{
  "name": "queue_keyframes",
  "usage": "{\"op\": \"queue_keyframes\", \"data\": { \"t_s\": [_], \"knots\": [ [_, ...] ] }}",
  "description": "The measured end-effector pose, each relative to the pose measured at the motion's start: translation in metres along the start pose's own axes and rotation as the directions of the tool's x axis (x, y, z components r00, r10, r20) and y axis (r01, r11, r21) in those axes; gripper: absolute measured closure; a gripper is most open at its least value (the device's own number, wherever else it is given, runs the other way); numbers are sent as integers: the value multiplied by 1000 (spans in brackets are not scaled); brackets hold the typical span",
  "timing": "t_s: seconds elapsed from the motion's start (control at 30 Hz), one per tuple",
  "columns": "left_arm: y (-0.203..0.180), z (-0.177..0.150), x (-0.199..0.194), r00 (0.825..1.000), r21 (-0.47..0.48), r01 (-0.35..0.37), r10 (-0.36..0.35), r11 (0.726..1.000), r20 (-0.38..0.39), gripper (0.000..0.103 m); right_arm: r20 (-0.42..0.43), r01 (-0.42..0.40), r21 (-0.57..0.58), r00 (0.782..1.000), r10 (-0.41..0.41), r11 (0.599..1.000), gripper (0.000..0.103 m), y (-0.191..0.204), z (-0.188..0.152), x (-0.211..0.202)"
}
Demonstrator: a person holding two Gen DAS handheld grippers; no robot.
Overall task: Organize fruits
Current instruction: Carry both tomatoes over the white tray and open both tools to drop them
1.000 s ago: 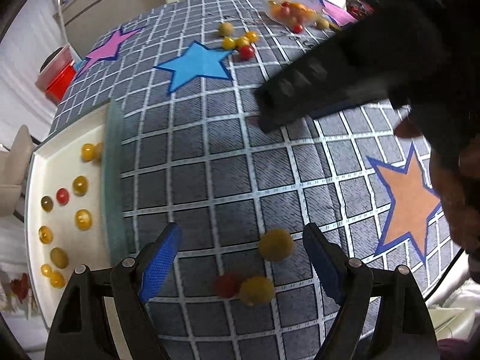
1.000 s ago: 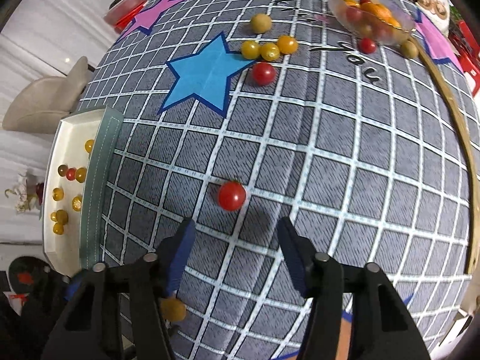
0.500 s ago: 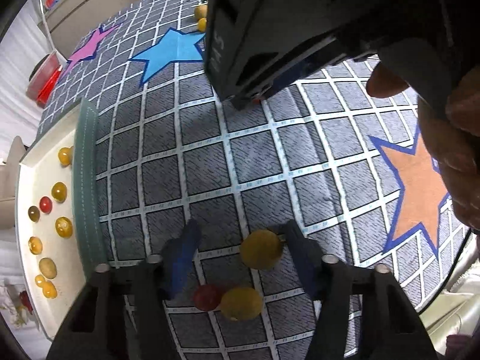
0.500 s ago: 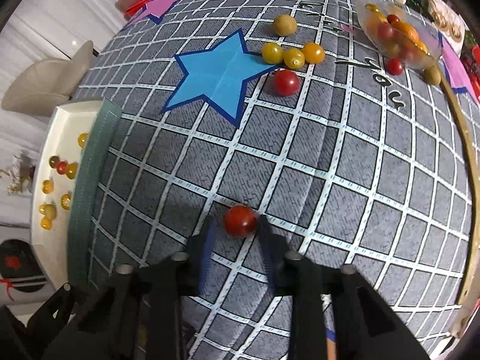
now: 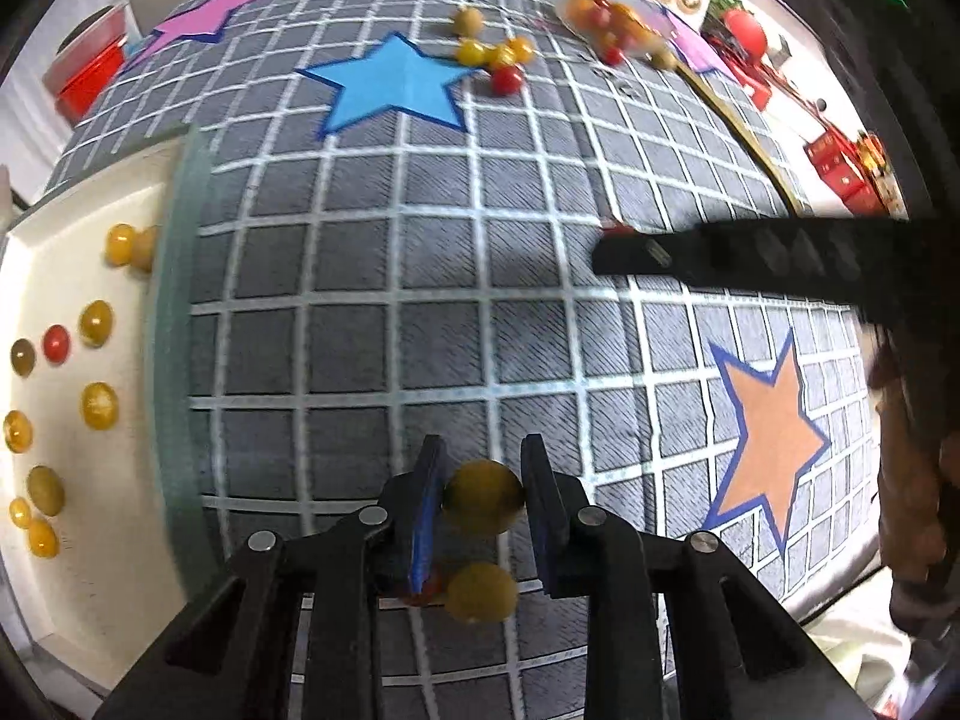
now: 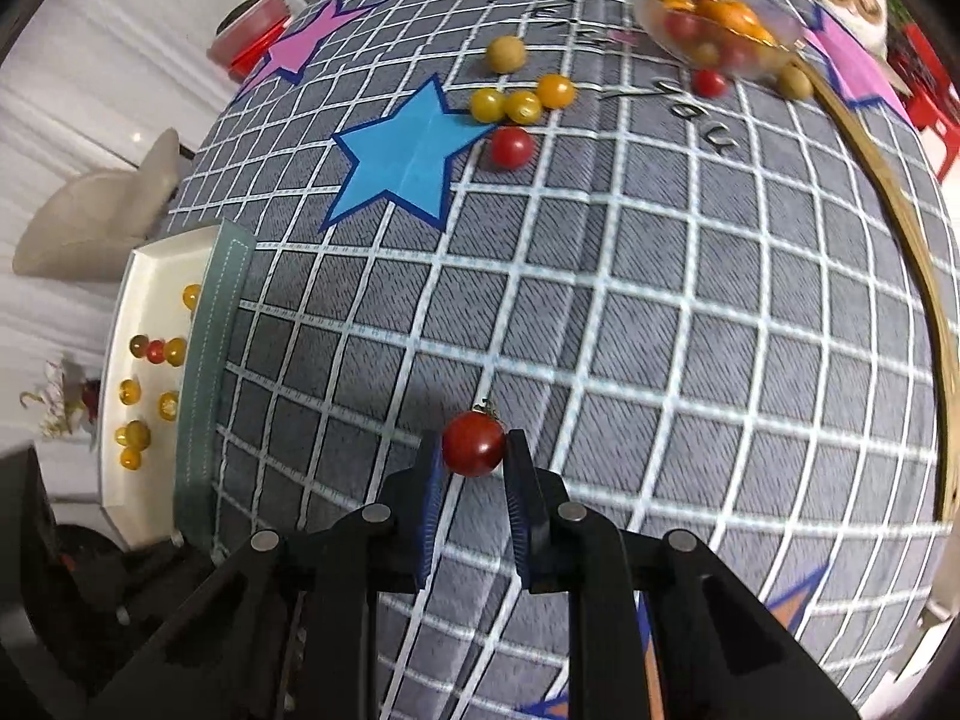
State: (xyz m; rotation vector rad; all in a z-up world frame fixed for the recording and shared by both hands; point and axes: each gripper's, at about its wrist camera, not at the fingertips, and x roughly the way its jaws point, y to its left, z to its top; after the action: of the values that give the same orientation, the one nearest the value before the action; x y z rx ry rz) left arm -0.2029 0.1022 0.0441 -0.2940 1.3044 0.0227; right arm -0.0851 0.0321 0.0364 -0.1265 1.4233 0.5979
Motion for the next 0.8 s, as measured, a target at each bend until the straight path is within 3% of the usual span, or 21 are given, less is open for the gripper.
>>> {"op": "queue_keyframes", "data": {
  "t_s": [0.37,0.8],
  "knots": [
    [45,6,-31,995,-74,-68,73,995,66,76,-23,-26,11,999,26,1000,81,10,-23,-11],
    [121,-29,-63,976,-244,-176,201,954,84,76,-47,-77,-141,996,71,987,81,94,-8,-1]
  ]
}}
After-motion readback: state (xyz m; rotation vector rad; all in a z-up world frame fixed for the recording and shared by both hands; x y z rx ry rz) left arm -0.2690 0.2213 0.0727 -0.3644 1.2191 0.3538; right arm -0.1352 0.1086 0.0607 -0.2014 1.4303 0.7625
